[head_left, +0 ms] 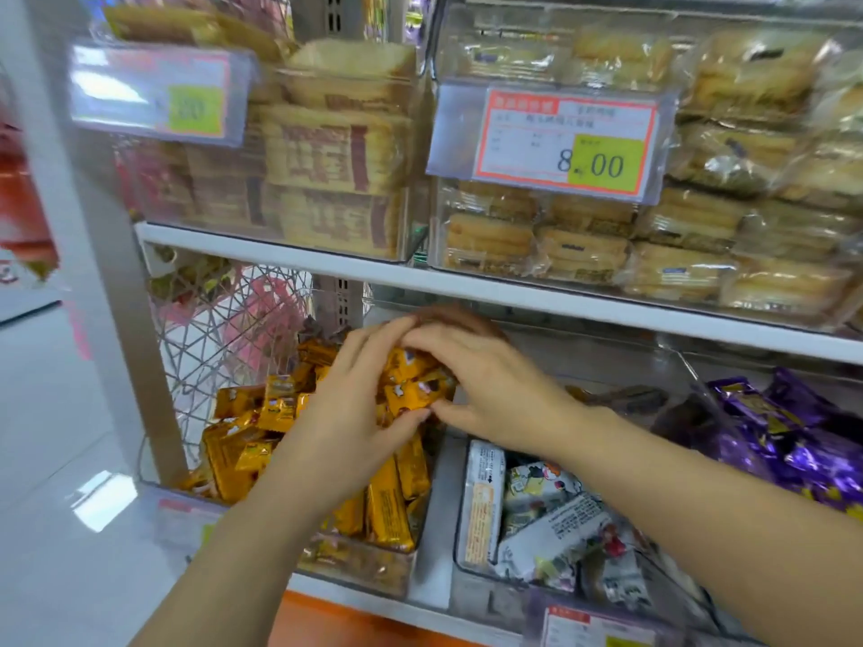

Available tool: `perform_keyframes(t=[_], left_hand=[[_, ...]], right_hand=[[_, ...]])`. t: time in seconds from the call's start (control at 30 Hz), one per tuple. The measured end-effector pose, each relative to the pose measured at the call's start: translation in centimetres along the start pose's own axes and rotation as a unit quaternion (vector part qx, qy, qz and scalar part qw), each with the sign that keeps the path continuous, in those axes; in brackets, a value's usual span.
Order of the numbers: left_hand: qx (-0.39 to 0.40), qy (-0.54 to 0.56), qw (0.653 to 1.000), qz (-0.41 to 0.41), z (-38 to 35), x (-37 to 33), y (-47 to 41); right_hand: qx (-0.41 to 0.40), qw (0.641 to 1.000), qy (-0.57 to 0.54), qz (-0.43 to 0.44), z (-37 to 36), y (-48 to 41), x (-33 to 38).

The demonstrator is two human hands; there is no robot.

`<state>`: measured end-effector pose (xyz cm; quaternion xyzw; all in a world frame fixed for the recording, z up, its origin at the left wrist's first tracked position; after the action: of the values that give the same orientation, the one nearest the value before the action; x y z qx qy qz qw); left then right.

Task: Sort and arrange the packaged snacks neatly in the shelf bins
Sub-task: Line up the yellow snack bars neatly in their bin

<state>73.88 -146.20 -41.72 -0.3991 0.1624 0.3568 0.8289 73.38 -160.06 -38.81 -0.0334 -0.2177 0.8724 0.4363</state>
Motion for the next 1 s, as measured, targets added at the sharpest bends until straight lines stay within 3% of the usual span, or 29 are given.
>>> perform_keyframes(t=[0.17, 0.33, 0.57, 0.67, 0.8, 1.0], left_hand=[[-0.084, -0.111, 0.989, 0.053, 2.8, 2.6, 1.0], [-0.037, -0.279, 0.949, 0.143, 2.6, 5.1, 1.7], [-0.055, -0.238, 0.966, 0.08, 1.6, 1.2, 1.0], [0.005, -0.152, 0.988, 0.023, -0.7, -2.4, -0.4], [0.077, -0.096, 0.992, 0.007, -4.8, -5.6, -3.9], [0.27, -0.147, 0.95, 0.059, -13.0, -7.4, -9.5]], right_hand=[[0.037, 0.997, -0.007, -0.06, -1.6, -1.7, 0.2], [0.055, 0.992, -0.017, -0.116, -1.0, 0.2, -1.9], [0.074, 0.973, -0.002, -0.217, 2.6, 5.3, -4.6], [0.071, 0.963, 0.018, -0.258, 4.7, 8.5, -5.9], [0.058, 0.952, 0.043, -0.297, 7.1, 12.8, -7.9], [0.037, 0.941, 0.066, -0.33, 8.6, 17.4, -9.7]])
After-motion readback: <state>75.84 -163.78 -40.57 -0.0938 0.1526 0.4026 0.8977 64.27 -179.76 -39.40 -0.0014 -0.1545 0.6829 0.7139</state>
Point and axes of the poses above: each hand's wrist, its own y-axis away from the middle knuckle, its own z-axis out of the back of the hand, x = y × z, the point moved 4 cm from there along -y, towards the middle knuckle, and after that the axes turned 1 degree about x, right-handed, at the moved point
